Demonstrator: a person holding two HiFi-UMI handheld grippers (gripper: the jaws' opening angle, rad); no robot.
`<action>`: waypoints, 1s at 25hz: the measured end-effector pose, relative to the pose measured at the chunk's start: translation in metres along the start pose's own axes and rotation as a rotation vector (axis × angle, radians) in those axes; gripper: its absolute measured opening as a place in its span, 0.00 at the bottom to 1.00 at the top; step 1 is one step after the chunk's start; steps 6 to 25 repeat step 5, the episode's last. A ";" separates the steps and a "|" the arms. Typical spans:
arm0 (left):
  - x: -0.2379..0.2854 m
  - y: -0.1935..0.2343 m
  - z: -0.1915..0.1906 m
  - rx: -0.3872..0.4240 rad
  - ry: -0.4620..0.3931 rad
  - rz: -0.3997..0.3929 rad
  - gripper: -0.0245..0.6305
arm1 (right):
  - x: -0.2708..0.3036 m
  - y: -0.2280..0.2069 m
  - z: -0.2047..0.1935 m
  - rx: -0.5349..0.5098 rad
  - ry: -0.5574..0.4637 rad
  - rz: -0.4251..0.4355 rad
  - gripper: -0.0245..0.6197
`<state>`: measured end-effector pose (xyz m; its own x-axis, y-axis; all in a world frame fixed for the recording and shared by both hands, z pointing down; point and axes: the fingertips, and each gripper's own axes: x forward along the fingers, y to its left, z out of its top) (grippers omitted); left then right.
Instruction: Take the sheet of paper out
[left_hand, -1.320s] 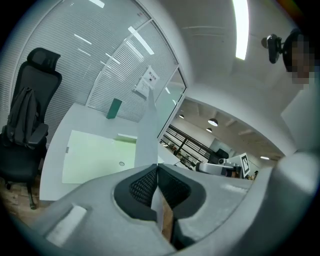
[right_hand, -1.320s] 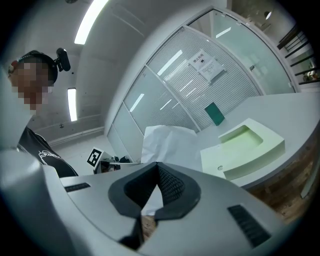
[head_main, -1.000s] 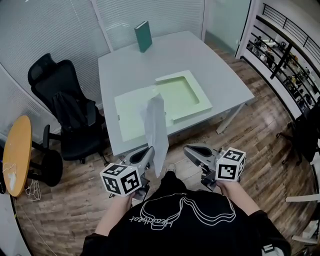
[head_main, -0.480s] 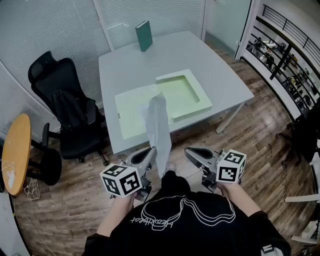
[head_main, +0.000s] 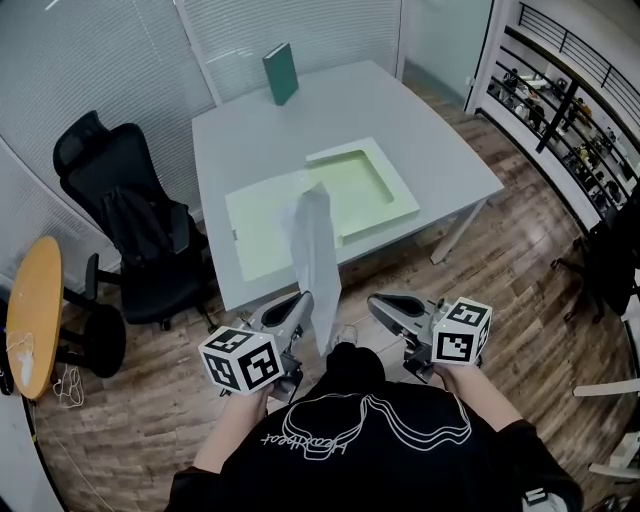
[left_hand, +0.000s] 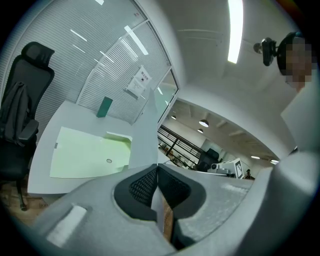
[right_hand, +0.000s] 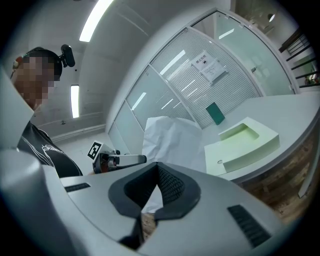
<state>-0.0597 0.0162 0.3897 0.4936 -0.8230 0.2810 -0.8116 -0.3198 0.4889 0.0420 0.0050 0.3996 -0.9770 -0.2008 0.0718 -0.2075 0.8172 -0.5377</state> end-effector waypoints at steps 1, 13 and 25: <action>0.000 0.000 0.001 0.002 0.000 -0.001 0.06 | 0.000 0.000 0.000 -0.002 0.000 0.000 0.05; 0.004 -0.003 0.003 0.008 -0.003 -0.008 0.06 | -0.002 -0.002 0.001 -0.008 -0.004 -0.007 0.05; 0.004 -0.003 0.003 0.008 -0.003 -0.008 0.06 | -0.002 -0.002 0.001 -0.008 -0.004 -0.007 0.05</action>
